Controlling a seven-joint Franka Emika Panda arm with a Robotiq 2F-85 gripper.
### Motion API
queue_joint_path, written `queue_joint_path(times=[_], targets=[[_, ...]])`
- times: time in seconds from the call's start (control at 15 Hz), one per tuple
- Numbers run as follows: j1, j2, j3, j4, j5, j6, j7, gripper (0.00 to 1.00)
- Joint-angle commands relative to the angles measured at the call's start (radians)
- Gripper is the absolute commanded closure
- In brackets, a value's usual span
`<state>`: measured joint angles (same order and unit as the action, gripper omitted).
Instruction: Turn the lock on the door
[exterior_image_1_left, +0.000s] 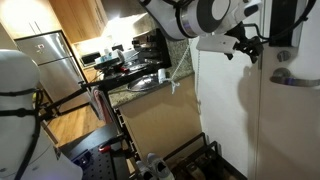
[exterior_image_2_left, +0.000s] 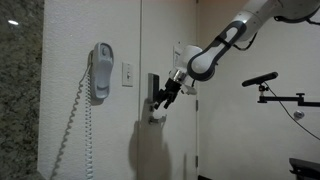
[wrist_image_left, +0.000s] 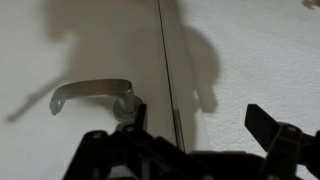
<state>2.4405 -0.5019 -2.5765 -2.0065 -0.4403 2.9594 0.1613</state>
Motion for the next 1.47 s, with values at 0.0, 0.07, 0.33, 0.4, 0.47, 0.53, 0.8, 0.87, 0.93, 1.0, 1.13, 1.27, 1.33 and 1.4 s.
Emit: queue_joint_path(times=[0.0,0.07,0.33,0.4,0.47,0.53,0.8,0.87,0.93,1.0,1.13,1.27,1.33,1.4], targets=[[0.0,0.0,0.0,0.0,0.0,0.0,0.0,0.0],[0.021,0.01,-0.027,-0.006,-0.022,0.01,0.013,0.0],[0.015,-0.029,-0.009,-0.002,-0.046,0.005,-0.031,0.0],[0.015,-0.039,-0.006,0.001,-0.048,0.003,-0.041,0.0],[0.037,-0.041,-0.031,0.002,-0.062,0.008,-0.022,0.0],[0.047,-0.047,-0.042,0.002,-0.075,0.018,-0.012,0.0],[-0.019,-0.028,-0.03,0.041,-0.439,0.024,0.311,0.0],[-0.021,-0.042,-0.03,0.059,-0.528,0.032,0.388,0.0],[-0.023,-0.049,-0.03,0.09,-0.622,0.01,0.477,0.0],[-0.023,-0.064,-0.03,0.114,-0.713,0.005,0.563,0.0],[-0.021,-0.087,-0.03,0.16,-0.897,-0.005,0.736,0.0],[-0.011,-0.119,-0.03,0.2,-1.056,-0.025,0.883,0.0],[-0.003,-0.136,-0.03,0.212,-1.111,-0.042,0.933,0.0],[0.004,-0.154,-0.029,0.22,-1.153,-0.058,0.971,0.0]])
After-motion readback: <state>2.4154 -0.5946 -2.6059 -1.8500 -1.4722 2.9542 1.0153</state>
